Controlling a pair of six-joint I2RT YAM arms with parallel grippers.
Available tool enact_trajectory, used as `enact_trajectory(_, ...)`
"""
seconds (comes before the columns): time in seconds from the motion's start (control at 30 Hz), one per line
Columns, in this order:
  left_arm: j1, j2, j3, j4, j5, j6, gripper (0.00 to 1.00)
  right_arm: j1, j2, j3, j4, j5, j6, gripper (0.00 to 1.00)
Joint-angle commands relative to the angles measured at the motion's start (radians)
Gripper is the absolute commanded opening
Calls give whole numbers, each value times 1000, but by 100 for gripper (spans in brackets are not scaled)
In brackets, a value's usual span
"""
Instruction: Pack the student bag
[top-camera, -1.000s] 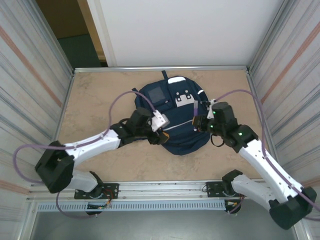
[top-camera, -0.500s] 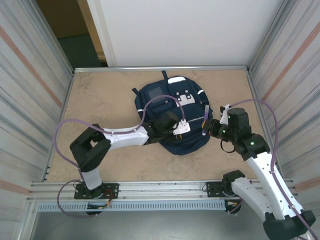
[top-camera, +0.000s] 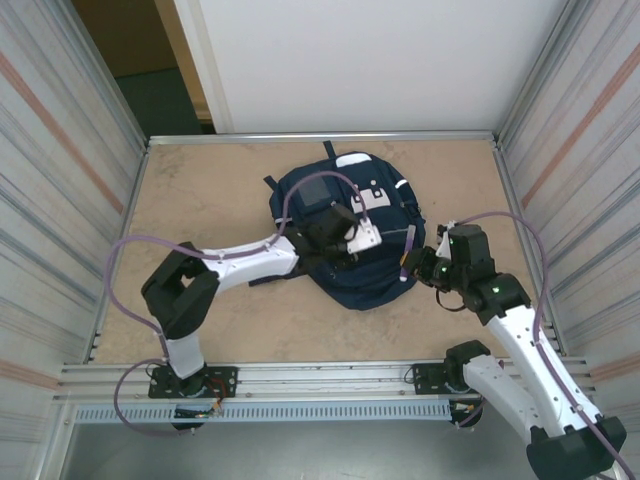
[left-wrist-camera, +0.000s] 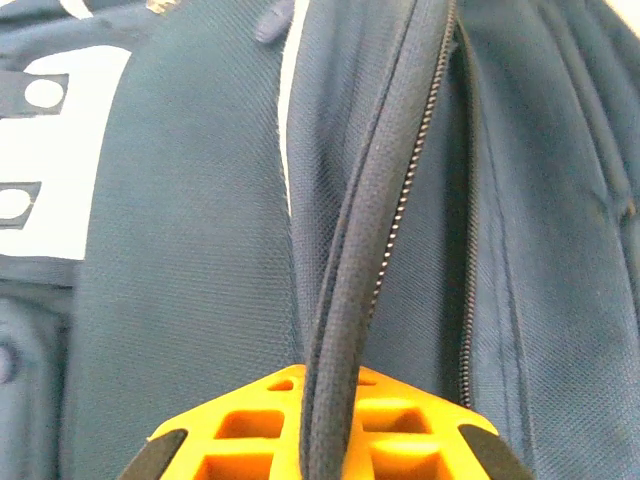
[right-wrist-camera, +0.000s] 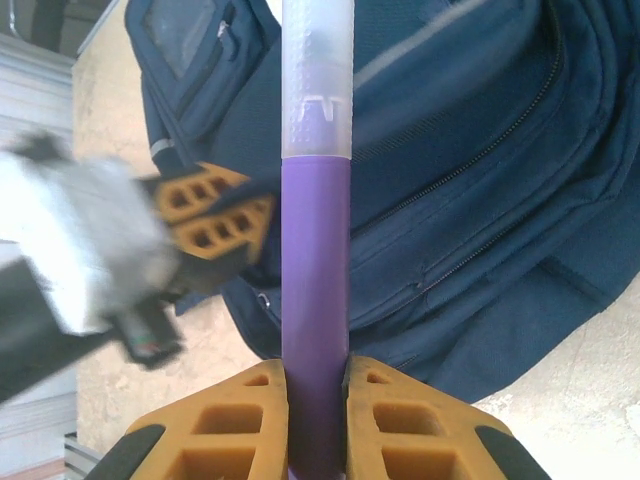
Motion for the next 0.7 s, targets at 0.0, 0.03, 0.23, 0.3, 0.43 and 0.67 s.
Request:
enact_trajectory(0.0, 36, -100, 55, -7, 203, -137, 0, -1, 40, -29, 26, -40, 82, 8)
enact_trajectory(0.03, 42, -106, 69, -9, 232, -154, 0, -1, 56, -43, 54, -75, 111, 8)
enact_trajectory(0.23, 62, -87, 192, -72, 289, -336, 0, 13, 120, -106, 215, -158, 318, 8)
enact_trajectory(0.3, 62, -69, 223, -84, 315, -374, 0, 26, 150, -113, 268, -157, 361, 8)
enact_trajectory(0.43, 55, -55, 255, -83, 407, -487, 0, 45, 231, -127, 388, -143, 526, 10)
enact_trajectory(0.67, 9, -40, 253, -71, 481, -501, 0, 67, 314, -119, 501, -10, 671, 14)
